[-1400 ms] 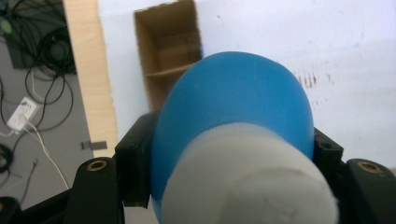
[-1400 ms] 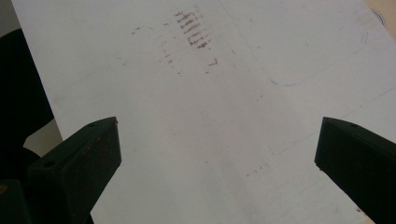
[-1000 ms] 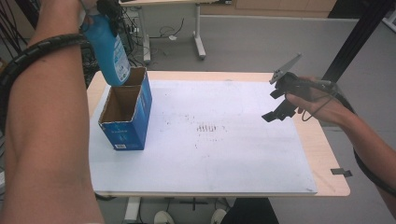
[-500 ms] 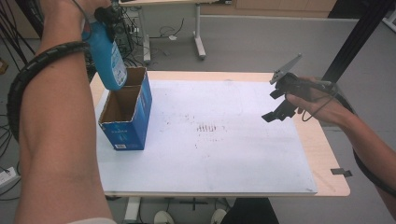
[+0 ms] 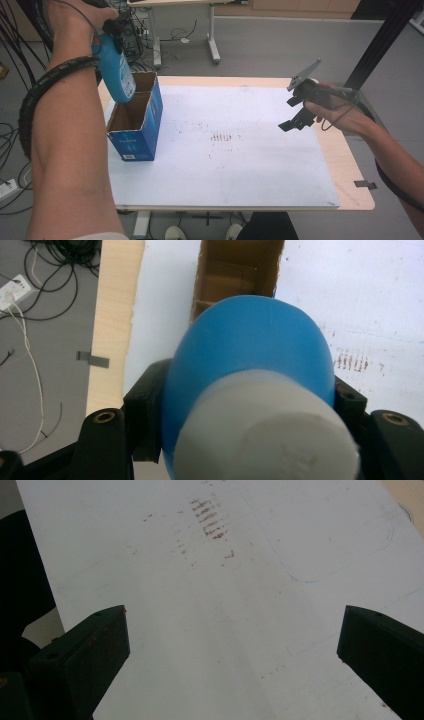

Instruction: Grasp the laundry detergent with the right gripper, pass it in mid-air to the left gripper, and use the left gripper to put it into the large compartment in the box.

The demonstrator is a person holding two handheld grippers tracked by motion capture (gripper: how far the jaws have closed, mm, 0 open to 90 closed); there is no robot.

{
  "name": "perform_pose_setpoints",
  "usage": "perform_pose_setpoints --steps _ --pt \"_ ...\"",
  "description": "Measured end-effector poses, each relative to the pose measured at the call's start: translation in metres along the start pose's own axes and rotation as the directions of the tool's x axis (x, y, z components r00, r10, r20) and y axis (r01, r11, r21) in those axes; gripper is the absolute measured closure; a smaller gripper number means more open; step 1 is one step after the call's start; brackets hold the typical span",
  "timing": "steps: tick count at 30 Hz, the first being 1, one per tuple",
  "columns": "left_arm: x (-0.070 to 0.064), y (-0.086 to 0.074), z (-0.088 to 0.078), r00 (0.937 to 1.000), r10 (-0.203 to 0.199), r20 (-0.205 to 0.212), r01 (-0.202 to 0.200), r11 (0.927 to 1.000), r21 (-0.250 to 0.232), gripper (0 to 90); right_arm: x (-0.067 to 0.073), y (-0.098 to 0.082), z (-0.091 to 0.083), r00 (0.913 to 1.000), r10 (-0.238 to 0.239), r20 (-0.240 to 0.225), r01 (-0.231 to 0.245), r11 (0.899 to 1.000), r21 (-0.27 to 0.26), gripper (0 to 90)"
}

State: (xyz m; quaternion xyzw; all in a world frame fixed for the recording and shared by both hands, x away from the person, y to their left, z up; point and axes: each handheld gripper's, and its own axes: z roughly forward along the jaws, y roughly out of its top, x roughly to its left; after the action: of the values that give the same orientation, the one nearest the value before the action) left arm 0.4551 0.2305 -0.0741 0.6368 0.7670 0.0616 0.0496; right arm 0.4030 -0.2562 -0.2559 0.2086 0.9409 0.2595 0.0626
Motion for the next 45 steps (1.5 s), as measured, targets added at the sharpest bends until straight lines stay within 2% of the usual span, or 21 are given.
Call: perform_pose_setpoints --steps 11,13,14,15,17,21,32,35,38,45 --pt "0.004 -0.002 0.034 0.9999 0.002 0.015 -0.003 0.9997 0.026 35.6 0.0 0.002 0.002 0.9999 -0.012 0.007 0.012 1.0 0.001 0.3" --pt "0.005 -0.003 0.046 0.9999 0.0 0.017 -0.001 0.9993 0.038 35.6 0.0 0.002 0.002 0.9999 -0.013 0.008 0.013 1.0 -0.001 0.3" --pt "0.005 -0.003 0.046 0.9999 0.0 0.017 -0.001 0.9993 0.038 35.7 0.001 0.003 0.002 0.9999 -0.009 0.006 0.009 1.0 -0.002 0.3" --pt "0.005 -0.005 0.055 0.9999 0.006 0.009 -0.006 0.9988 0.048 35.6 0.001 0.003 0.003 0.9999 -0.01 0.005 0.01 1.0 0.0 0.3" --pt "0.005 -0.005 0.058 0.9999 0.009 0.005 -0.009 0.9987 0.051 35.6 0.001 0.003 0.004 0.9999 -0.013 0.006 0.013 1.0 0.0 0.3" --pt "0.008 -0.008 0.077 0.9999 0.011 0.001 -0.011 0.9978 0.065 35.6 0.002 0.004 0.006 0.9999 -0.013 0.004 0.013 1.0 0.0 0.3" --pt "0.007 -0.014 0.111 0.9996 0.028 0.008 -0.028 0.9965 0.078 35.7 0.003 0.008 0.01 0.9998 -0.017 0.006 0.017 1.0 0.005 0.3" --pt "0.005 -0.017 0.127 0.9993 0.037 0.001 -0.037 0.9966 0.073 35.7 0.004 0.008 0.011 0.9998 -0.02 0.008 0.02 1.0 0.011 0.3" --pt "0.004 -0.019 0.133 0.9995 0.031 0.001 -0.031 0.9971 0.07 35.7 0.004 0.008 0.013 0.9997 -0.022 0.007 0.022 1.0 0.011 0.3" --pt "0.002 -0.022 0.154 0.999 0.044 0.0 -0.044 0.9964 0.073 35.7 0.004 0.008 0.015 0.9998 -0.021 0.007 0.021 1.0 0.013 0.3"
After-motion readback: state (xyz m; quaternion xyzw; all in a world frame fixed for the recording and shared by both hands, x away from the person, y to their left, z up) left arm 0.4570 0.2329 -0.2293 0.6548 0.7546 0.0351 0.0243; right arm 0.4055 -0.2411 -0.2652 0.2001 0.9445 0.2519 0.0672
